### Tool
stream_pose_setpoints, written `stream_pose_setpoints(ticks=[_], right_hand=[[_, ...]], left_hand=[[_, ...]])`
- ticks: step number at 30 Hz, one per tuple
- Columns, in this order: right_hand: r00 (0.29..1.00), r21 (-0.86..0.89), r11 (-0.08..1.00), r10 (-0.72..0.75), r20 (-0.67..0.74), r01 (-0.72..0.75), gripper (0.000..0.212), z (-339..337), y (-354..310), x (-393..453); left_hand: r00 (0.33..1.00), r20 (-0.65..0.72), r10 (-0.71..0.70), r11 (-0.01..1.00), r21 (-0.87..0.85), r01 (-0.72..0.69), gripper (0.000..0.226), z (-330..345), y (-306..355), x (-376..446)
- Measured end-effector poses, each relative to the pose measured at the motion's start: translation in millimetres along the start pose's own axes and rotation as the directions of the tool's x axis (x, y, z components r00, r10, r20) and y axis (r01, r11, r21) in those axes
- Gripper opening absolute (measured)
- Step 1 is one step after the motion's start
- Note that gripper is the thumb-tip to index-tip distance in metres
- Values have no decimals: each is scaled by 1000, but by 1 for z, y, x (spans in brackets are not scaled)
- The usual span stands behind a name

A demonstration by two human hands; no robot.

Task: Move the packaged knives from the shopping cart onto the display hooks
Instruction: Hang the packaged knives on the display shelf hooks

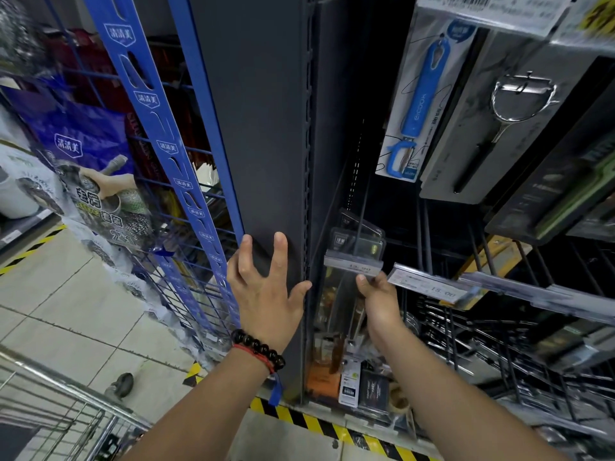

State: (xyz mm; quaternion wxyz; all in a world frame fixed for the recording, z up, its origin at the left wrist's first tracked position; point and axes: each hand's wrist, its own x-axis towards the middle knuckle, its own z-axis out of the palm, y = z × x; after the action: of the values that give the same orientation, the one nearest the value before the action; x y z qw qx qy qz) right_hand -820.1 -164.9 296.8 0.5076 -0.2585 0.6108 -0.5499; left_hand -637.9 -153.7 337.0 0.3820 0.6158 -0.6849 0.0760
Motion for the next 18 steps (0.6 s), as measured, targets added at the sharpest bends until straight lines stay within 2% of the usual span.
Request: stream_pose_setpoints(ticks=[3,6,8,11,14,15,18], right_hand=[[999,-64,997,50,2,-50,17,-1,-8,15],[998,-232,970,66,-14,-67,10,-5,-9,26],[994,-241,966,104,18,-96,13,-8,-13,32],[978,-355,914,211,-1,-198,44,-15,-14,34],[976,-336,918,220,-6,-209,55,-29,-10,28],[983,-321,931,183,7,-171,48,-34,-9,23],[998,-341,938,56,-18,-59,9,-48,1,10]], left_hand=[[1000,-8,-11,1000,5,11,93,0,1,0],[1000,-17,-5,1000,16,5,99,-1,2,-1],[1000,-12,-12,1000,17,12,101,-1,3,-1],[999,16,-32,999,17,32,102,-2,4,-2],[998,44,-50,999,16,50,102,-5,6,-3],[996,60,-58,998,17,57,102,-6,6,-5],[986,126,-108,993,58,101,96,-10,1,-23]])
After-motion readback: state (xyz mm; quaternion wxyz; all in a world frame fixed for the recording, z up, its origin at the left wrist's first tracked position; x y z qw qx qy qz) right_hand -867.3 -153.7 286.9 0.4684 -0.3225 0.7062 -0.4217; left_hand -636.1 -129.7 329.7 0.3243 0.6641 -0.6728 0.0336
